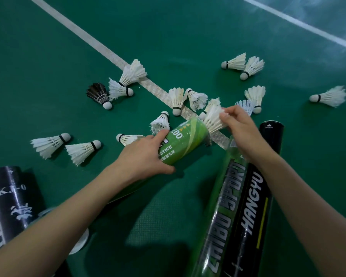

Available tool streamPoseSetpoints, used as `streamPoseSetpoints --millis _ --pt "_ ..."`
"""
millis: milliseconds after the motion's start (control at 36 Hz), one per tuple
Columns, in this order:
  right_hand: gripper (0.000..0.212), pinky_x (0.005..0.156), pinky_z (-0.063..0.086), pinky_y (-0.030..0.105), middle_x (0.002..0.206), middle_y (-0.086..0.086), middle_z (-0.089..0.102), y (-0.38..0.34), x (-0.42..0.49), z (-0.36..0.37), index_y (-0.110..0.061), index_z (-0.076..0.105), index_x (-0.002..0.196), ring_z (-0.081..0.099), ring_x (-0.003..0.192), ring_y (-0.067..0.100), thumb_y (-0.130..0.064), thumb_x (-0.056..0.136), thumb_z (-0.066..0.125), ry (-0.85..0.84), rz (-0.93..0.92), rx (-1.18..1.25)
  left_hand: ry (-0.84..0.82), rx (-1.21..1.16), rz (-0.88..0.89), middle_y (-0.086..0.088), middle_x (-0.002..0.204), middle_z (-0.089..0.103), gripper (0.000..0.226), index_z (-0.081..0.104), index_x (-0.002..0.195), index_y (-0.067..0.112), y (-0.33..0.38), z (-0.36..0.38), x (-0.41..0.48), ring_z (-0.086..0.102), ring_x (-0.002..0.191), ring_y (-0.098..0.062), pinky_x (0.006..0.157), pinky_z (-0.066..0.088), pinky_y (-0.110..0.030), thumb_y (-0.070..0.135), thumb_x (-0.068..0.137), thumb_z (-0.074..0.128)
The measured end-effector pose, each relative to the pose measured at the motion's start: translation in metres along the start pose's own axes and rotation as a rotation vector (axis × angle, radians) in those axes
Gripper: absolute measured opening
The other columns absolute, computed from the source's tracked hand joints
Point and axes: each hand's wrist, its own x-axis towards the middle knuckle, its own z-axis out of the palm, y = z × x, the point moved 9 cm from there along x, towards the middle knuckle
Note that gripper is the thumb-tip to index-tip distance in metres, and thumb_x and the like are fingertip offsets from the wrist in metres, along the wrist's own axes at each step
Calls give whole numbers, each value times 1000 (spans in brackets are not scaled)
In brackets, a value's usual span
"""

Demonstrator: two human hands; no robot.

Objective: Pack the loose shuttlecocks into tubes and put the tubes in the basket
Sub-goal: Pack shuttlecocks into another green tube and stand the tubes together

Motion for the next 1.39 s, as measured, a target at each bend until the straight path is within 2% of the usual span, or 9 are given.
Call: streamPoseSetpoints --millis 139,250,417,528,667,917,1056,1194,1389 --pt "15 108 36 51 95 -4 51 11 -7 15 -25 49 92 48 95 13 -37 98 43 -96 8 74 3 -16 24 3 118 54 98 19 143 38 5 -3 -6 53 103 -21 84 46 -33 61 64 72" --pt "43 118 22 43 151 -11 33 1 -12 25 -54 41 127 31 139 10 -67 86 32 -176 -52 91 27 -20 28 3 118 55 97 21 142 36 5 -7 -7 53 102 -20 83 46 -33 62 64 72" --pt "57 117 21 48 153 -10 34 2 -18 48 -60 35 133 31 140 13 -81 81 26 -267 -44 147 81 35 44 3 120 56 88 27 136 34 16 -11 4 56 103 -25 80 43 -34 60 64 71" --pt "60 115 29 41 144 -7 47 6 -12 43 -48 43 133 44 131 9 -72 84 20 -255 9 233 57 21 18 2 120 55 87 28 135 36 15 -8 16 56 104 -27 79 43 -34 59 63 72" --pt "43 110 33 35 142 -4 46 10 31 -13 -22 44 139 41 129 10 -40 100 40 94 -39 -260 22 -1 25 1 112 55 91 25 134 39 23 -1 25 56 96 -25 83 51 -41 65 60 70" --pt "67 117 10 47 161 3 2 52 91 -63 -24 14 153 -3 147 27 -17 96 50 159 130 -864 -41 74 64 2 119 55 96 18 141 37 32 15 24 58 101 -22 81 49 -34 66 65 69" --pt "59 108 27 44 149 14 25 60 90 -64 -13 29 147 20 135 34 -2 92 47 191 160 -875 -25 32 24 0 119 56 93 22 138 36 23 11 26 58 101 -26 82 48 -35 64 64 70" --pt "23 90 36 40 121 18 45 49 79 -66 2 58 113 37 114 34 -9 96 47 300 0 -902 -50 51 3 2 122 55 94 20 139 35 15 15 19 58 101 -25 84 49 -35 65 65 69" --pt "7 93 35 28 116 8 47 17 51 -58 -13 51 97 44 107 19 -21 96 52 334 -137 -472 -47 51 -25 0 123 53 98 16 143 32 10 17 10 55 106 -25 88 45 -35 66 67 67"
